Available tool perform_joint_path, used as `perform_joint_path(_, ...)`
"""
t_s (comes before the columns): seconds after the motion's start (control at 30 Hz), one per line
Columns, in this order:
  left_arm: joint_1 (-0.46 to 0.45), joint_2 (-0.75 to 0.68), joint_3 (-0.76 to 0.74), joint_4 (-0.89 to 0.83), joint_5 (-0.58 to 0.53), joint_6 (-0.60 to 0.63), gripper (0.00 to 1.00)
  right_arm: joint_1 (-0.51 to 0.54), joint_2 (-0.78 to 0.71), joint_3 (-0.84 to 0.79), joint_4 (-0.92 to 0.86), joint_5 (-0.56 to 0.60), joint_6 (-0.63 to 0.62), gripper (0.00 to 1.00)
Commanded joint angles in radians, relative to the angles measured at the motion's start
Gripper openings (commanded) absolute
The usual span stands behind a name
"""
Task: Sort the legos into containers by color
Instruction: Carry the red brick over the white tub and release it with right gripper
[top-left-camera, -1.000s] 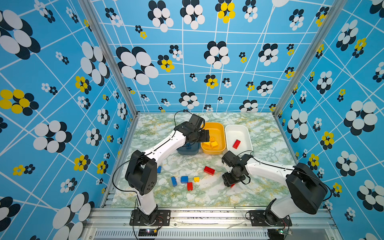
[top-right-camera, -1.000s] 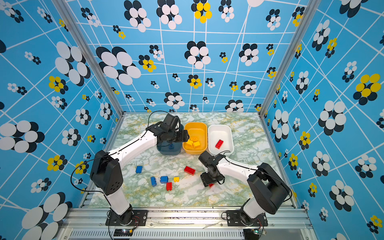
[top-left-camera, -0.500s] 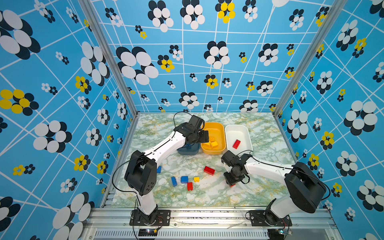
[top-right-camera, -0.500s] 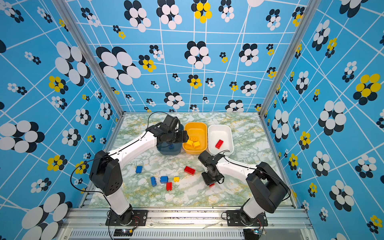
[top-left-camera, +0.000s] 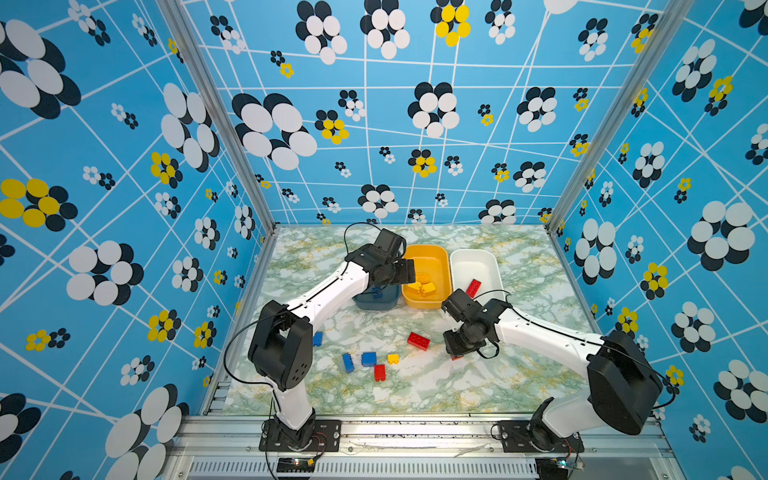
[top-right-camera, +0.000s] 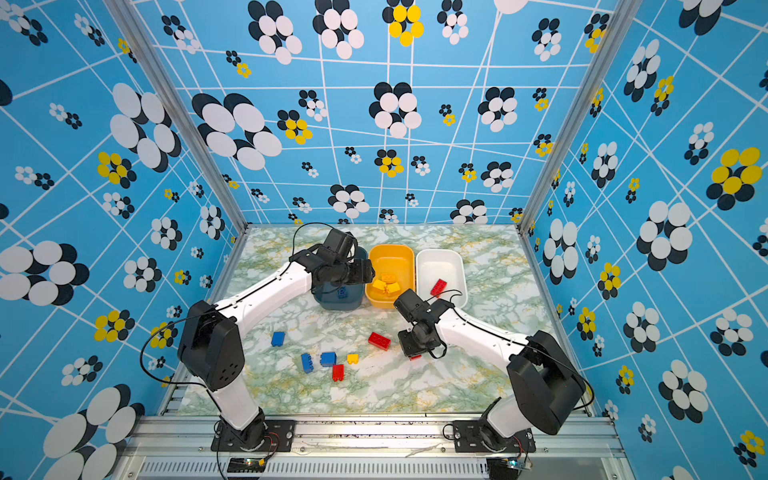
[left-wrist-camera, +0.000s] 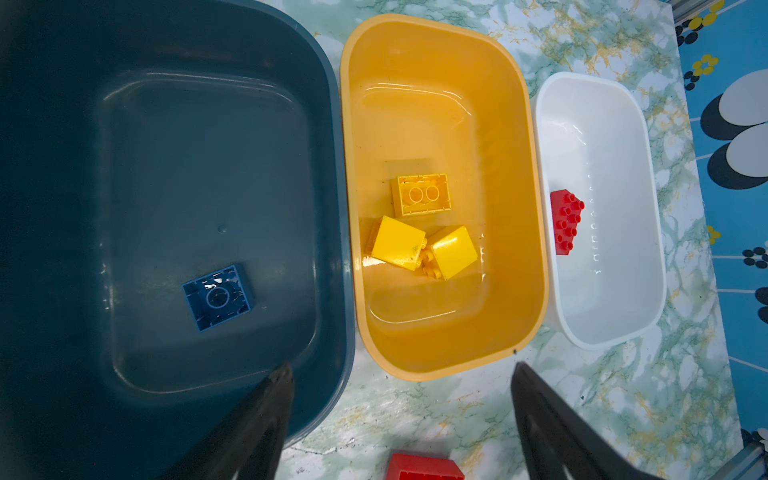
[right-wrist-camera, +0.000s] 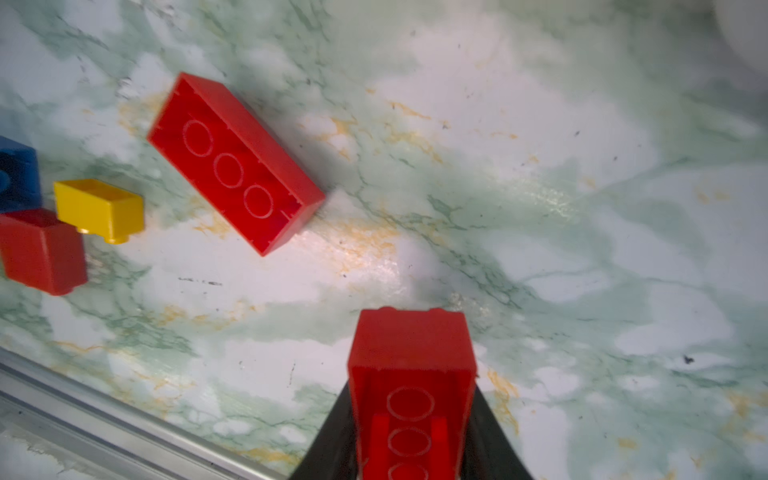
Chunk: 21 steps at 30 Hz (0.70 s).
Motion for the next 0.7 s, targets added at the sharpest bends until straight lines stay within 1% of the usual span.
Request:
perform_joint_path(0.0, 0.012, -0.040, -0.023, 0.015, 0.012, 0.004, 0.84, -0.018, -0.036, 0.051, -0.058, 0.031, 0.016, 0.33)
perform_joint_path(0.2, 0.019, -0.044, -0.033, 0.023, 0.016, 0.003, 0.84, -0.086, -0.061, 0.110, -0.073, 0.033, -0.002, 0.33)
perform_joint_path(0.4, 0.026, -0.047, -0.037, 0.029, 0.015, 0.000, 0.84, -0.155, -0.044, 0.171, -0.077, 0.040, -0.055, 0.33)
perform_joint_path(0.53, 0.031, -0.047, -0.035, 0.030, 0.013, -0.005, 0.84, -0.208, -0.011, 0.195, -0.050, 0.001, -0.055, 0.33)
perform_joint_path(0.67, 0.036, -0.050, -0.033, 0.030, 0.008, -0.009, 0.84, -0.246, 0.010, 0.213, -0.028, -0.013, -0.051, 0.32)
